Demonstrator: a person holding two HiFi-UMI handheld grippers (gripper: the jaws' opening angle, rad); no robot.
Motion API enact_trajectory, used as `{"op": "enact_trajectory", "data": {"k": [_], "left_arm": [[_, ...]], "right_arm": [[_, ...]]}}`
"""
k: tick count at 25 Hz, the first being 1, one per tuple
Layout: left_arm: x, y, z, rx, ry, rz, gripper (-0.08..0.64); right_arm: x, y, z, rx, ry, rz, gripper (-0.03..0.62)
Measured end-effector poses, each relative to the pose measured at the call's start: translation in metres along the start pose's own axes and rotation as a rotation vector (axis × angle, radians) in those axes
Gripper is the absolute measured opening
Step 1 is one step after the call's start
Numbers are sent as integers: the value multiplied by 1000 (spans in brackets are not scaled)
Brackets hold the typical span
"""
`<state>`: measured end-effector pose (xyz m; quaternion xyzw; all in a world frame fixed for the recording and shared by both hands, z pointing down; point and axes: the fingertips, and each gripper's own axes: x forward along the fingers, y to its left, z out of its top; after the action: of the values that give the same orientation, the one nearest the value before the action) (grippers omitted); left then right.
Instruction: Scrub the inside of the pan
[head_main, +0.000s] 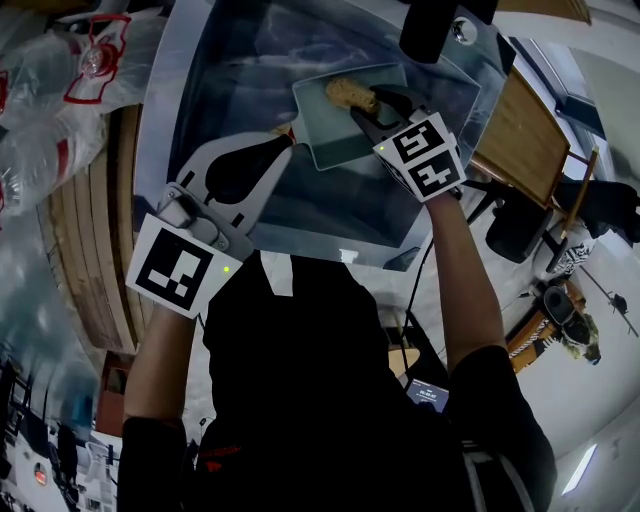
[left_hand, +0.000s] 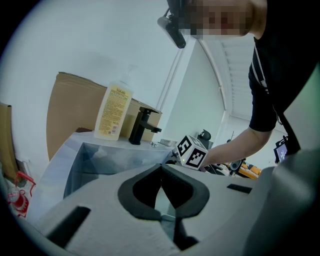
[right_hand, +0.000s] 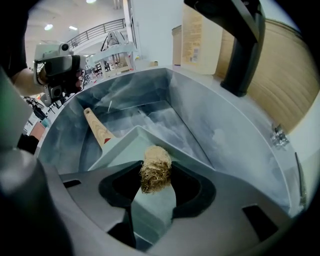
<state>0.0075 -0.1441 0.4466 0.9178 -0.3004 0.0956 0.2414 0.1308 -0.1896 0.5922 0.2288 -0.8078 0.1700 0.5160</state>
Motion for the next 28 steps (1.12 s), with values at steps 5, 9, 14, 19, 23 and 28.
{"op": "enact_trajectory", "data": {"k": [5, 9, 14, 19, 23, 28], "left_arm": [[4, -2, 1, -2, 5, -2, 17], [5, -3, 4, 1, 1, -5, 17], [4, -4, 6, 2, -1, -8, 17], [-1, -5, 5, 5, -4, -12, 17], [-10, -5, 7, 12, -13, -13, 17], [-24, -5, 7, 13, -18, -10, 17]], "right_arm": [[-4, -14, -12, 5, 43, -36, 178], [-8, -25, -19, 3, 76, -68, 178], [-11, -31, -22, 9, 72, -87, 178], [-16, -20, -15, 7, 51, -80, 178], [-20, 1, -4, -20, 52, -60, 178], [-18, 36, 6, -74, 59, -10, 178]]}}
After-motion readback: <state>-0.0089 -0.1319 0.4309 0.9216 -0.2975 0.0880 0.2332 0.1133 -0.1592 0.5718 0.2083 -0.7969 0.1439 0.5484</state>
